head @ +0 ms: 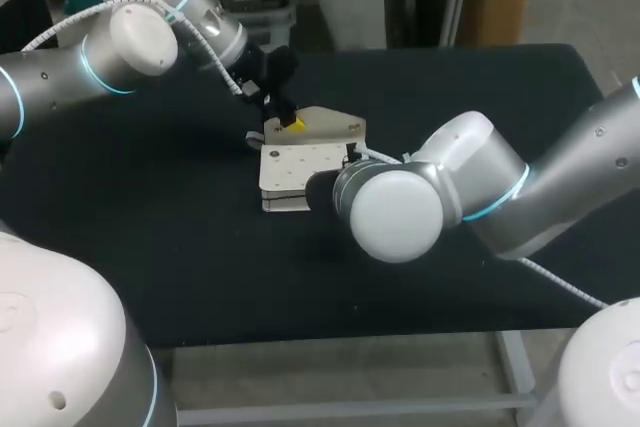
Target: Pick up the bag, open it, inspect its contents, close it, and place it on the opposite side
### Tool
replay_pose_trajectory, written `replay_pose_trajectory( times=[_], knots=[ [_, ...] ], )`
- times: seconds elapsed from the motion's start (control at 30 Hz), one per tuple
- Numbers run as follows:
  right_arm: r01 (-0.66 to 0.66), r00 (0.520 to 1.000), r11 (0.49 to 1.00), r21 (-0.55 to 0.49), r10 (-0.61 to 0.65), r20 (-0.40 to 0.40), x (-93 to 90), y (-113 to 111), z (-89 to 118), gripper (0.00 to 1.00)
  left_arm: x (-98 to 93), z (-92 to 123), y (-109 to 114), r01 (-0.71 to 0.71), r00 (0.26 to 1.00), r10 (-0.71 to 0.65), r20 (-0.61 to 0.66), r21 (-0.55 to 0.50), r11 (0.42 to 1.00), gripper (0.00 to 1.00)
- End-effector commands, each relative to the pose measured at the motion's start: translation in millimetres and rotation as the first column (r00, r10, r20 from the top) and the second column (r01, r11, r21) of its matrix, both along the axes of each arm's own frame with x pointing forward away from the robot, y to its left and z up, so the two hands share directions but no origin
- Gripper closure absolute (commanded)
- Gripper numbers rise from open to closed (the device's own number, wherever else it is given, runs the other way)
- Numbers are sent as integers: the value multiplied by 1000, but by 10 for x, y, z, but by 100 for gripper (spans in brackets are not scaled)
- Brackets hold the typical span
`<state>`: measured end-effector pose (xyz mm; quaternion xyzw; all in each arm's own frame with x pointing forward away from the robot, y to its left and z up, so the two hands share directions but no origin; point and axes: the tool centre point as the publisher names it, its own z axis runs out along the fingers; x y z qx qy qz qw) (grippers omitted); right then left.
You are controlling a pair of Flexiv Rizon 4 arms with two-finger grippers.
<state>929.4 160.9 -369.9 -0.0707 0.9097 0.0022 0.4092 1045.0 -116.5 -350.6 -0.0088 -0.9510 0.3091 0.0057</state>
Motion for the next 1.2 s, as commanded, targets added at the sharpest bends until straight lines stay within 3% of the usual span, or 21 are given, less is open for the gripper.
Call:
replay_pose_trajectory(
  times=[0.03, 0.33, 0.63, 1.2],
  knots=[
    [4, 1000, 1000, 0, -4, 4, 33, 27, -29, 100, -17, -56, -7, 10, 1000, -10, 3, -3, 1000, 100],
    [13, 1000, 1000, 4, -13, -8, 15, 17, -61, 100, -213, -166, -25, 104, 989, -104, 104, 10, 995, 100],
    [26, 999, 1000, 9, -26, -23, 4, 19, -111, 100, -465, -369, 34, 266, 930, -249, 272, -27, 964, 100],
    [34, 999, 999, 4, -34, -32, 6, 24, -123, 100, -669, -455, -202, 294, 855, -329, 400, 149, 944, 100]
  ],
)
